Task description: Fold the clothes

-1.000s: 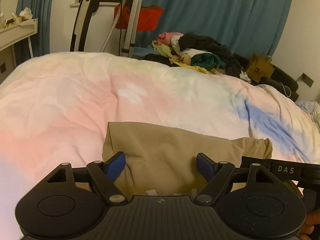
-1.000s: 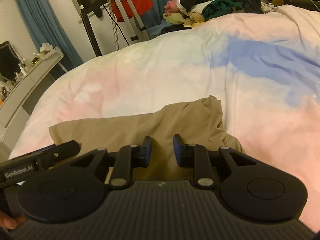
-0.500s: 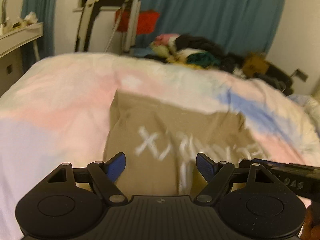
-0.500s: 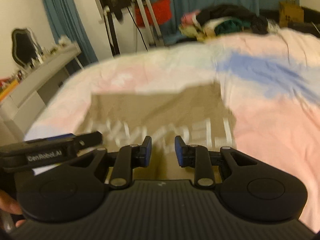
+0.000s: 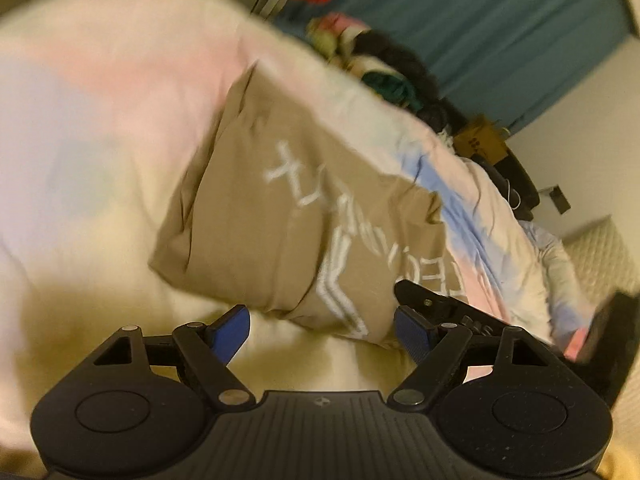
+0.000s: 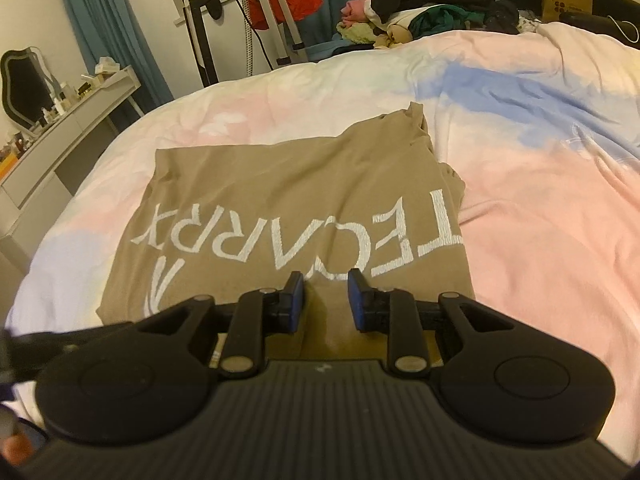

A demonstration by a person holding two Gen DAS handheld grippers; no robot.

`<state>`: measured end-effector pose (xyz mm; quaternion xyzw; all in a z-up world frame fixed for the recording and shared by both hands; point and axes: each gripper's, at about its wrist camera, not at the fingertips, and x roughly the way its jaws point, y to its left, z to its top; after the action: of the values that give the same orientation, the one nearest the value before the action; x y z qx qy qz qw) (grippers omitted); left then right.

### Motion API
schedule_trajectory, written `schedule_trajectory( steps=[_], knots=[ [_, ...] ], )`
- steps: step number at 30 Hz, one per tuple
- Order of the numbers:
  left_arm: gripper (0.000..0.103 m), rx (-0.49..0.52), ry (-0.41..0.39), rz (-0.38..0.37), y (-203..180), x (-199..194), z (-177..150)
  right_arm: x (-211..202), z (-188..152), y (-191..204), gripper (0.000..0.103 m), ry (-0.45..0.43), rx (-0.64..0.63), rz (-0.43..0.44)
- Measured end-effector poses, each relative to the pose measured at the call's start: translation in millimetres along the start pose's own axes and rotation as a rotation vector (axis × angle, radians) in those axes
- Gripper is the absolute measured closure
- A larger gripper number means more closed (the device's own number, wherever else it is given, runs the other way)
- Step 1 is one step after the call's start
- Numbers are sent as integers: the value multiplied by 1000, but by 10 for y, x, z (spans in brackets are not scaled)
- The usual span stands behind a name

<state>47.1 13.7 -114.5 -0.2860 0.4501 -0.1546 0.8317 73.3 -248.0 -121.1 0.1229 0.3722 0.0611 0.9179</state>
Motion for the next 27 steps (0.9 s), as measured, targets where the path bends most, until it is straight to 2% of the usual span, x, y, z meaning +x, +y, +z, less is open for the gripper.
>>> schedule_trajectory(
  steps=[3, 5, 7, 8, 10, 11, 12, 13, 14, 15, 19, 20, 25, 27],
  knots=[
    [26, -166, 5, -27, 224, 204, 75, 4, 5, -7, 77, 1, 8, 0],
    [28, -248, -18, -42, 332, 293, 148, 3, 7, -13, 77, 0, 18, 2],
    [38, -269, -43, -43, 363, 308, 175, -7, 6, -21, 77, -2, 32, 5],
    [42, -273, -53, -38, 369, 306, 175, -15, -1, -44, 76, 6, 72, 40],
    [59, -283, -74, -38, 389, 270, 141, -35, -19, -101, 74, 27, 177, 131],
    [67, -289, -86, -44, 401, 245, 124, -44, -29, -130, 69, 38, 229, 177],
    [71, -300, -97, -58, 412, 215, 114, -54, -38, -159, 65, 48, 281, 223],
    [75, -312, -108, -73, 422, 183, 106, -64, -47, -188, 46, 59, 334, 269],
    [77, -324, -120, -89, 432, 152, 98, -73, -56, -217, 19, 69, 386, 315],
    [79, -327, -128, -99, 431, 134, 92, -83, -65, -246, 10, 80, 438, 361],
    [81, -334, -144, -116, 426, 103, 110, -122, -102, -361, 10, 122, 647, 545],
    [81, -338, -147, -120, 424, 102, 113, -68, -140, -376, 10, 143, 687, 560],
    [82, -380, -162, -150, 467, 82, 139, 270, -374, -507, 9, 219, 873, 535],
    [82, -390, -166, -157, 479, 78, 153, 310, -418, -593, 15, 203, 937, 508]
  ],
)
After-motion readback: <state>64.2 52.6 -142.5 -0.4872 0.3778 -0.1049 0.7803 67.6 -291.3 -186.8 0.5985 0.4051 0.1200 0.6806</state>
